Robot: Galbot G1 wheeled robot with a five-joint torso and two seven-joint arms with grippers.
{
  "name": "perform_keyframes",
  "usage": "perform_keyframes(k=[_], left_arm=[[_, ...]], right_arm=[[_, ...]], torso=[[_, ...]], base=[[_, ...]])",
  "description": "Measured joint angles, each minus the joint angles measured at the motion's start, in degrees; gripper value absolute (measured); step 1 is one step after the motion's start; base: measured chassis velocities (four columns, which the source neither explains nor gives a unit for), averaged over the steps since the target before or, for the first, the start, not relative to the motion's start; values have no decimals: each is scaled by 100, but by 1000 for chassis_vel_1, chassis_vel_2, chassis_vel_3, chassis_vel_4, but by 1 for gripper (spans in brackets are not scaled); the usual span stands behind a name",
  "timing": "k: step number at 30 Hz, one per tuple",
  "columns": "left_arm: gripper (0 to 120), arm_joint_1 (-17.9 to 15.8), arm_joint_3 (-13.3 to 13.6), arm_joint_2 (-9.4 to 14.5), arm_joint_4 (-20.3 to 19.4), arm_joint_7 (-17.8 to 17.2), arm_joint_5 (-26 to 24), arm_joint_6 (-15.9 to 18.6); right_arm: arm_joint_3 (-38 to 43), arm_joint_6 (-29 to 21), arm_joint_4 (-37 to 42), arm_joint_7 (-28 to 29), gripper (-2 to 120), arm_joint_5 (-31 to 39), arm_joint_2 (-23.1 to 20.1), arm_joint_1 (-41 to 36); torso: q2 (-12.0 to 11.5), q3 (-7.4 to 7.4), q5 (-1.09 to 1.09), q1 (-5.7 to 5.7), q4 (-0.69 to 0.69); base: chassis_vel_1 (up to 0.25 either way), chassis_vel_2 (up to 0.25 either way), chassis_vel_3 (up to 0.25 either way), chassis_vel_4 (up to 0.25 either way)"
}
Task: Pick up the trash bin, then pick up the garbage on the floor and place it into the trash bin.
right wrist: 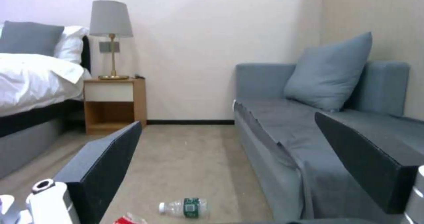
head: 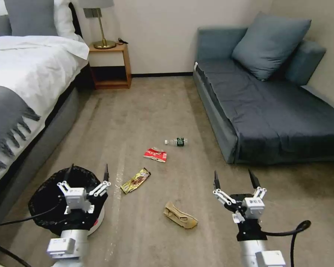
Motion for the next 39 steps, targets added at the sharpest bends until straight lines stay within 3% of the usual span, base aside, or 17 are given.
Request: perform_keyframes(k=[7,10,12,14,16,17,19,20,23,24,26,27,29,31,32,35,39], left_arm=[[100,26,46,153,83,84,-187,180],[100,-101,-311,425,82,165,-585,398],[100,-112,-353,508,49,196,-705,448],[100,-126,-494,825,-84,251,-1314,820],[100,-124,-549,925,-76,286,-1468,944],[100,-123,-661,1040,-28,343,-1587,1065],[100,-116,-1422,1504,441,559,-1957,1479],[100,-116,-1422,1504,441,559,-1957,1479],[100,-215,-2159,1945,1026,796,-2186,1806],[100,-215,-2159,1945,1026,796,-2186,1806],[100,-267,-2474,2118,1233,925,-2323,2000],[100,-316,-2814,2310,1456,1180,-2447,2278],[100,-367,-3190,2542,1809,1742,-2341,2484],[100,-377,-3259,2604,1912,1887,-2241,2505],[100,-433,-3382,2786,2238,2141,-1897,2622],[100,-539,-3392,2937,2511,2204,-1744,2828],[100,-769,-3061,3104,2896,2341,-2004,3090]], right_arm=[[-4,-238,-107,-28,100,234,1,93],[14,-573,-116,73,100,436,2,157],[28,-617,-116,87,100,466,2,168],[86,-697,-144,130,100,522,-20,215],[99,-711,-168,138,100,528,-27,227],[109,-718,-191,142,100,534,-33,238],[146,-727,-298,161,100,582,-57,283],[146,-727,-298,161,100,582,-57,283],[161,-742,-372,166,100,639,-95,344],[161,-742,-372,166,100,639,-95,344],[162,-750,-403,166,100,652,-109,377],[160,-753,-432,166,100,670,-123,413],[158,-753,-480,166,100,732,-137,449],[158,-753,-496,166,100,749,-142,453],[165,-742,-549,166,100,795,-158,462],[177,-721,-585,165,100,830,-171,462],[206,-699,-601,165,100,945,-180,466]], torso=[[0,0,-1,0,1],[0,0,-1,0,1],[0,1,-2,0,1],[0,0,1,0,0],[0,0,1,0,-1],[0,1,-1,0,-1],[0,1,-1,0,0],[0,1,-1,0,0],[0,1,-4,0,2],[0,1,-4,0,2],[0,1,-2,0,0],[0,1,-2,0,0],[0,1,0,0,0],[0,1,-1,0,1],[0,1,-2,0,2],[0,1,-1,0,1],[-1,1,-1,0,1]], base=[[0,0,0,0],[0,0,0,0],[0,0,0,0],[0,0,0,0],[0,0,0,0],[0,0,0,0],[0,0,0,0],[0,0,0,0],[0,0,0,0],[0,0,0,0],[0,0,0,0],[0,0,0,0],[0,0,0,0],[0,0,0,0],[0,0,0,0],[0,0,0,0],[0,0,0,0]])
